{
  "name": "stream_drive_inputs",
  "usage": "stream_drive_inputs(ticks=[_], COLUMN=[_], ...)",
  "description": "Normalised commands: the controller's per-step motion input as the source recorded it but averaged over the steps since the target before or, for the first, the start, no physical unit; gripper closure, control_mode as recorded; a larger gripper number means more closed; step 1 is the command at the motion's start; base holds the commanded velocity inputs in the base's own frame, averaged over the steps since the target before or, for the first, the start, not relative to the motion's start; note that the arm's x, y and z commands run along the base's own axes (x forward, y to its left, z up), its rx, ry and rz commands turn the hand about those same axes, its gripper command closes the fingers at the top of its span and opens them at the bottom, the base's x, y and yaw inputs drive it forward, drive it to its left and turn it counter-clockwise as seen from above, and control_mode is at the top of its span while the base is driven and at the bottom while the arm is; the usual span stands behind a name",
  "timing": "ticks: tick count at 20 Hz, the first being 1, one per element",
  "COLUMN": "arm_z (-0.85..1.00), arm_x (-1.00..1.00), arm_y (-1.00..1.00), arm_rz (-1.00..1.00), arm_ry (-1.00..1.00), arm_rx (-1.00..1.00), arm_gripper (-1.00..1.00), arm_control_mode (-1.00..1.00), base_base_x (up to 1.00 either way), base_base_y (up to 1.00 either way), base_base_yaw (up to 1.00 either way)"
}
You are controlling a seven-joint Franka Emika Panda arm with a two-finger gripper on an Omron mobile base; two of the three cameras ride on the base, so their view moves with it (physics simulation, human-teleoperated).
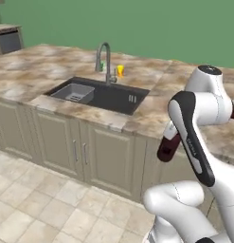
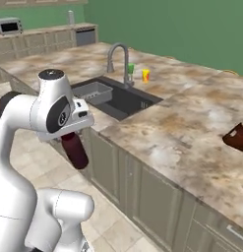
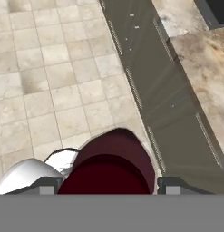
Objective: Place the drinks on the dining counter in a tight cluster.
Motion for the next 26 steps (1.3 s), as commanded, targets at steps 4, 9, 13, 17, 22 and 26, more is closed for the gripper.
stream_drive_inputs(ticks=[4, 9, 13, 17, 22, 26], arm_z=[0.00, 0.00, 0.00, 0.00, 0.00, 0.00], arm_x=[0.00, 0.00, 0.00, 0.00, 0.00, 0.00], arm_y=[0.00, 0.00, 0.00, 0.00, 0.00, 0.00], arm_rz=[0.00, 0.00, 0.00, 0.00, 0.00, 0.00], arm_ry=[0.00, 0.00, 0.00, 0.00, 0.00, 0.00], arm_rx=[0.00, 0.00, 0.00, 0.00, 0.00, 0.00], arm_gripper=[1.00, 1.00, 1.00, 1.00, 1.00, 1.00], arm_control_mode=[1.00, 1.00, 1.00, 1.00, 1.00, 1.00], base_base_x=[0.36, 0.32, 0.10, 0.27, 0.31, 0.33], base_base_y=[1.00, 0.99, 0.99, 1.00, 1.00, 1.00], base_base_yaw=[-0.27, -0.09, -0.18, -0.12, -0.28, -0.33])
